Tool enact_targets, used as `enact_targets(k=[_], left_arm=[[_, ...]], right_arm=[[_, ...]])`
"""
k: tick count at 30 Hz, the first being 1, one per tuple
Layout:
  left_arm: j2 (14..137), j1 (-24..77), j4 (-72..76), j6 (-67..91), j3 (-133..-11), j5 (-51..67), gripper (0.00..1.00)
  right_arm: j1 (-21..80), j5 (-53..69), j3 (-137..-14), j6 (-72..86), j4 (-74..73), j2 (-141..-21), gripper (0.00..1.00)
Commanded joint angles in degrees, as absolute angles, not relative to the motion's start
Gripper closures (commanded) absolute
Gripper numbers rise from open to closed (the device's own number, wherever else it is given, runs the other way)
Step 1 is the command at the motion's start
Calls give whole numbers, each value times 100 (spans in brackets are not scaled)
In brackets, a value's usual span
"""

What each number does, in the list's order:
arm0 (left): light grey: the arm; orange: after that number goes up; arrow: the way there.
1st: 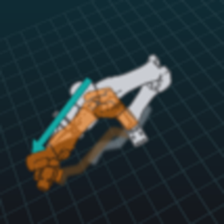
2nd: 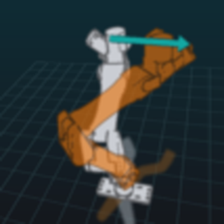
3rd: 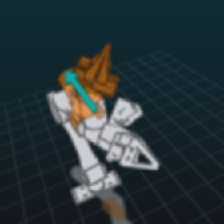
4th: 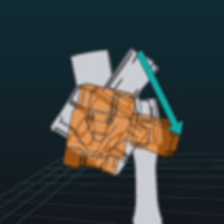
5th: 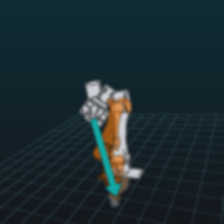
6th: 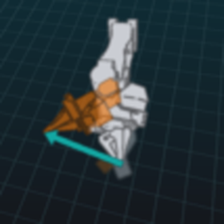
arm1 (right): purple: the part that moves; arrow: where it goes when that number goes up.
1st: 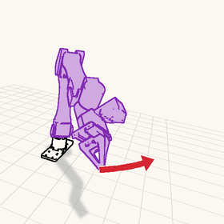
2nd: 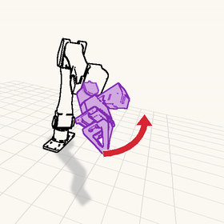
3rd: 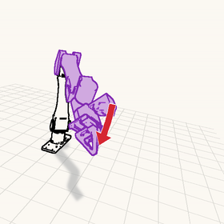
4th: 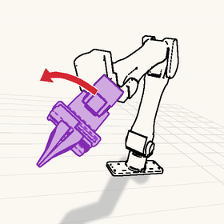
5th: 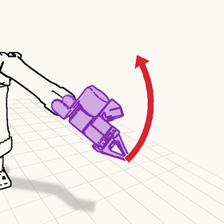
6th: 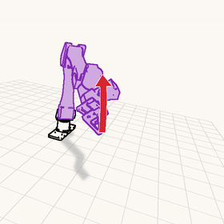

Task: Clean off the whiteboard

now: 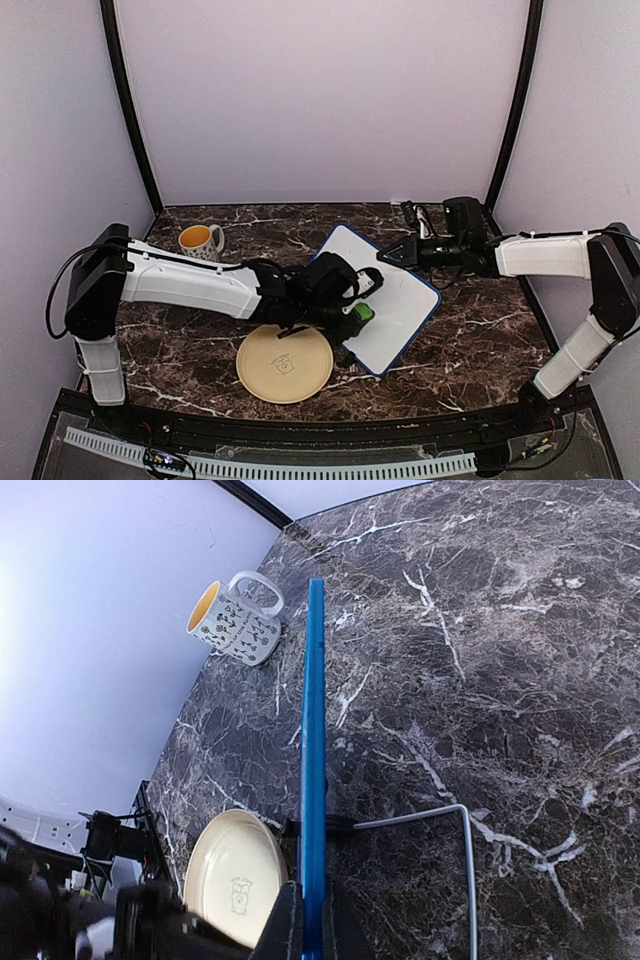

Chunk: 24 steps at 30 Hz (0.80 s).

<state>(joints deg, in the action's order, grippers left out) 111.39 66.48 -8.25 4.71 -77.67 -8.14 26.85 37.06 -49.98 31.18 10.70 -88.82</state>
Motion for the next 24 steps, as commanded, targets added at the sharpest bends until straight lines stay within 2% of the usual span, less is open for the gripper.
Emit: enact_targets(k=[1, 12, 17, 24], left_arm=[[10678, 5625, -751, 852, -7368, -1139, 99], [10049, 5420, -574, 665, -7223, -762, 99], [9713, 5365, -910, 739, -7248, -787, 98], [9405, 5222, -1219, 896, -7065, -789, 98]], right_arm=[[2716, 3610, -5006, 2947, 932, -8962, 100], [2707, 3604, -5124, 2858, 809, -9023, 100], [2692, 3638, -5160, 2834, 793, -9020, 88], [2621, 3632, -5216, 2783, 693, -8930, 61]])
